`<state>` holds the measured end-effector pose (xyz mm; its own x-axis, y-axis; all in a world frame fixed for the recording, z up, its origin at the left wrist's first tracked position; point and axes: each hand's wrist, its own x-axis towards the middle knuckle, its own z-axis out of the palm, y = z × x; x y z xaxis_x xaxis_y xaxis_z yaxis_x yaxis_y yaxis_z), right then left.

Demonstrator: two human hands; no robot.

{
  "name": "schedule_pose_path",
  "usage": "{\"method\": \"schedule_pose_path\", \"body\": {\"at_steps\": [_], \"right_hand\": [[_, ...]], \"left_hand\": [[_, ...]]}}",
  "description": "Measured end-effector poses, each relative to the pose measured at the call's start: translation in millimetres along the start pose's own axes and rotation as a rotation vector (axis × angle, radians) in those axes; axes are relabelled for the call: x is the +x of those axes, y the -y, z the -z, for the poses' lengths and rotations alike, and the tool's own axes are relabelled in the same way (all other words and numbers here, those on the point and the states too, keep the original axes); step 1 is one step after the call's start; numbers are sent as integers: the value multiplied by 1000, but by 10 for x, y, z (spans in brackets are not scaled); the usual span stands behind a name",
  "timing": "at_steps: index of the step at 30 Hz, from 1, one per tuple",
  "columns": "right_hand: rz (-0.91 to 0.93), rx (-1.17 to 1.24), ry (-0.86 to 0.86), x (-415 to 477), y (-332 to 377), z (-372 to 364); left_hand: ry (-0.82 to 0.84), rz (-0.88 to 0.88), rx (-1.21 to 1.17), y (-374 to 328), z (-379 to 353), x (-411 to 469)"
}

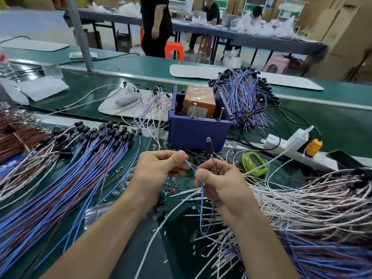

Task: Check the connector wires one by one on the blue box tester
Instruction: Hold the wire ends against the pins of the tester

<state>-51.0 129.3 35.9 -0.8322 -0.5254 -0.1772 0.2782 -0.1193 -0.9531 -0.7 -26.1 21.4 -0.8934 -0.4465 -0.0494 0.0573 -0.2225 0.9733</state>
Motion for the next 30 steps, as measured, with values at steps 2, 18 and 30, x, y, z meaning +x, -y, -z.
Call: {"method": "schedule_pose_path", "body": {"at_steps": [2,18,30], "right_hand": [[4,10,11,-1,-10,13],[41,64,-58,-92,-40,125],[33,65,-146,-35,-116,98]], "left_hand": [[-12,-8,-37,-12,-34,-10],[112,-107,247,84,-151,-196],[49,-163,342,219,-197,-245]]}}
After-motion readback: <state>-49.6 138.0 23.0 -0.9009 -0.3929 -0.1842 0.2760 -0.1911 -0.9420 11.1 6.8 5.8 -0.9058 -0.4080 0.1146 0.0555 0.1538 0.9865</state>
